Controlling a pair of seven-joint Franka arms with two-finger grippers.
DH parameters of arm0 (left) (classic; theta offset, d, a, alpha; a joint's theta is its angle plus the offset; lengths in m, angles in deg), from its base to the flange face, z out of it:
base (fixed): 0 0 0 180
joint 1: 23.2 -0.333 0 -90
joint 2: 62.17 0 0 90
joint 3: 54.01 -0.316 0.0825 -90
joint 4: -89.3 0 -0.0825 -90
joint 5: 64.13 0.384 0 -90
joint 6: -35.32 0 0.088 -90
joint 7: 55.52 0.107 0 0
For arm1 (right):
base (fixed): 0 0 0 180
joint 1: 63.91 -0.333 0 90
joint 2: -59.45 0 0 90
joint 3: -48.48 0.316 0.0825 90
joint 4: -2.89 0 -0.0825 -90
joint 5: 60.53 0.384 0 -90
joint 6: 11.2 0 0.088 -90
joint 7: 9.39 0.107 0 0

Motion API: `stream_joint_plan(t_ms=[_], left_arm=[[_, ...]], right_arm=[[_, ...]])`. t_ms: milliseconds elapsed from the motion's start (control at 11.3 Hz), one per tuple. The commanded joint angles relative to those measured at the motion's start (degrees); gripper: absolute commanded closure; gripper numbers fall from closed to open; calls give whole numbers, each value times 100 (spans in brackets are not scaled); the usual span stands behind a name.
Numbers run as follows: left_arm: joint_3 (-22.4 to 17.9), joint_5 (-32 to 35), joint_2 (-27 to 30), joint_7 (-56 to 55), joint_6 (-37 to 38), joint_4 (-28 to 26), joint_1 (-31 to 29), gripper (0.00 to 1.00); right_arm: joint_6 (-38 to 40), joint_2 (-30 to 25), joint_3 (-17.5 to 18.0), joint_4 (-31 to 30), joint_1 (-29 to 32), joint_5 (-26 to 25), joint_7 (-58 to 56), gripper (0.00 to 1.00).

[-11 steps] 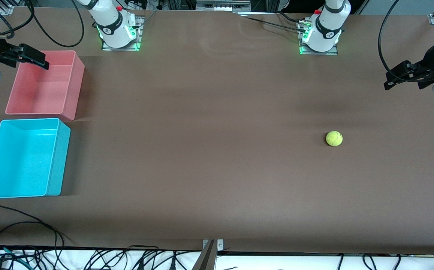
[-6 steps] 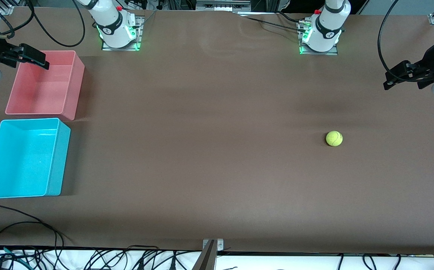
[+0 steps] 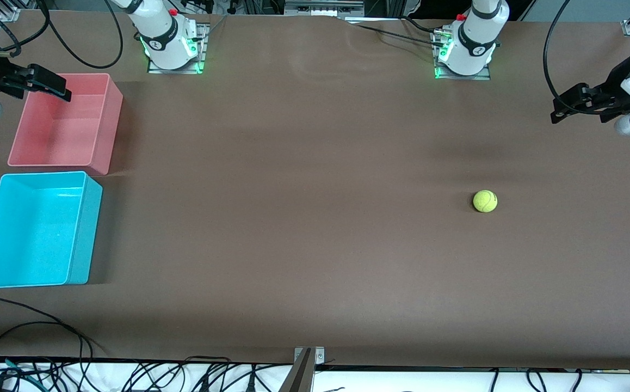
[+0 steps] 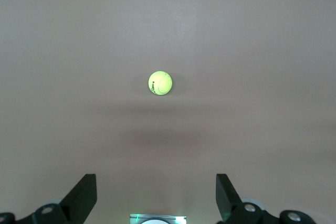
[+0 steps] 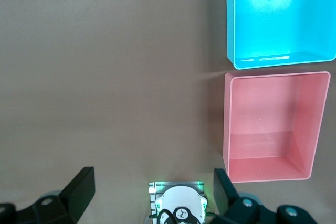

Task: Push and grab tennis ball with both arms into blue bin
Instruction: 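Move the left gripper out toward the yellow tennis ball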

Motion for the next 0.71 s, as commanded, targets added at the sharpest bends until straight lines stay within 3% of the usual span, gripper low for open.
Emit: stream_joint_plan(t_ms=[0,617], left_arm=[[7,67,-30,22,134,170,39,0],[270,137,-4,-4,-50,92,171,0]], right_arm=[[262,135,-32,91,53,-68,13,0],[-184,284,-313,91,62,-68,13,0]])
